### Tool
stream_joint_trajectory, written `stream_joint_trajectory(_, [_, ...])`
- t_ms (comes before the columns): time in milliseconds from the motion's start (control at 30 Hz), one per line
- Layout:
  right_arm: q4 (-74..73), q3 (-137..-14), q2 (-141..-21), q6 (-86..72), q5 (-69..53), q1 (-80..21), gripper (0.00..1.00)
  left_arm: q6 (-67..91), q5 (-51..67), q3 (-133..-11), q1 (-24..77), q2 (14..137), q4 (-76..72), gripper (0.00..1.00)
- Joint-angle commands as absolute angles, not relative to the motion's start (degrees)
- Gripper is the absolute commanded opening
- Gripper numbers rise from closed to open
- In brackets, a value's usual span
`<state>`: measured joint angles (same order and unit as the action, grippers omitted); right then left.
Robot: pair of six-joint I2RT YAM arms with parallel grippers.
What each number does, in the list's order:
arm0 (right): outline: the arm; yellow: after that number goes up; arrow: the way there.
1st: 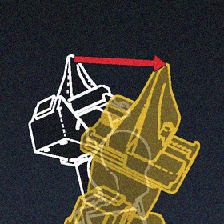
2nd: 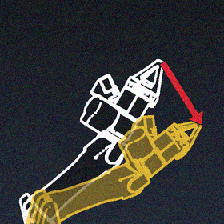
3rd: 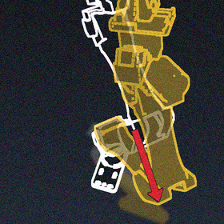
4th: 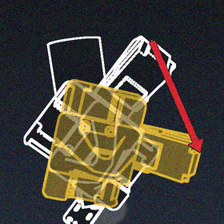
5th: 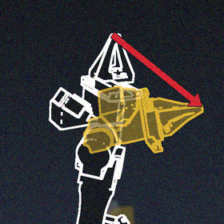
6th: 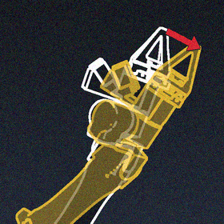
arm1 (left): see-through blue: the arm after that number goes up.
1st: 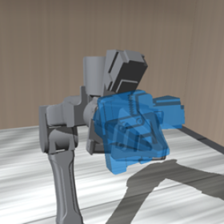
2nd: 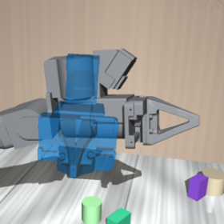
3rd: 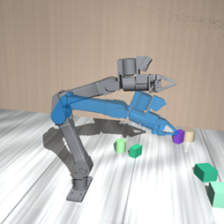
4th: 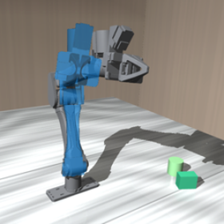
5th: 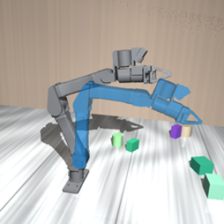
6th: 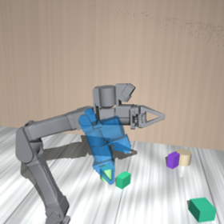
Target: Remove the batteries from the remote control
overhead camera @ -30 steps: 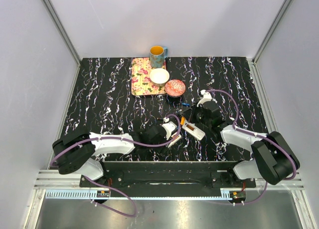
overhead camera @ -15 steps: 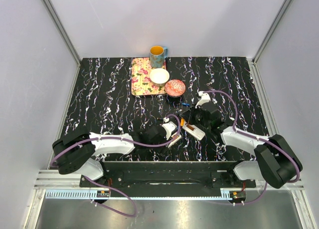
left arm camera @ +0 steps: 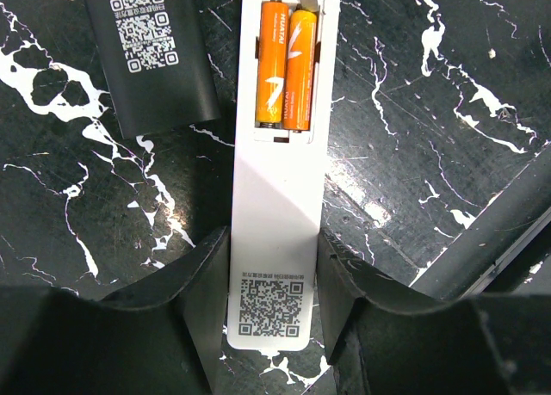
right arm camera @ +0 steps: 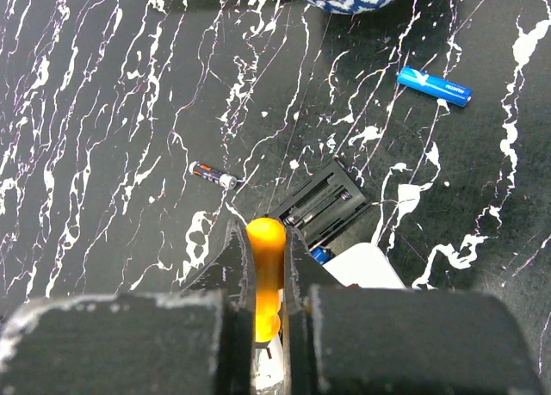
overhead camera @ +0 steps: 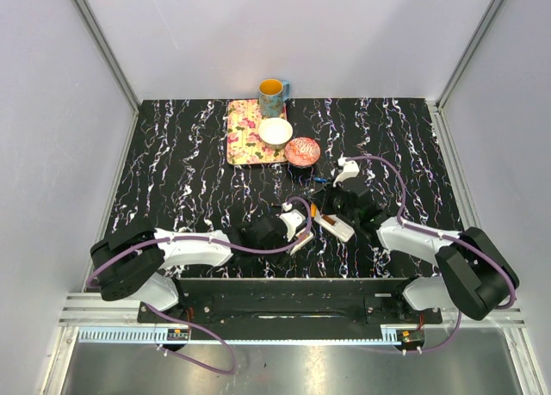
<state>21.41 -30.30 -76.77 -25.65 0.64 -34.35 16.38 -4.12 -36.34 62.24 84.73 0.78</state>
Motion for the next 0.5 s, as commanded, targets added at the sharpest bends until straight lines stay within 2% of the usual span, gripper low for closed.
stream_joint_trajectory(0, [20.3, -30.41, -78.31, -26.36, 0.53, -35.86, 0.0, 17.84, -0.53, -35.51, 62.93, 85.17, -1.49, 0.28])
stream_joint_trajectory(300, [26.97, -26.55, -79.71, -33.22, -3.16, -35.86, 0.0, 18.37, -0.44, -36.3, 62.93, 87.01, -1.23, 0.05])
stream_joint_trajectory(467, [31.1, -24.61, -79.72, -38.66, -4.66, -35.68, 0.0, 18.28, -0.35, -36.47, 62.93, 87.19, -1.49, 0.0])
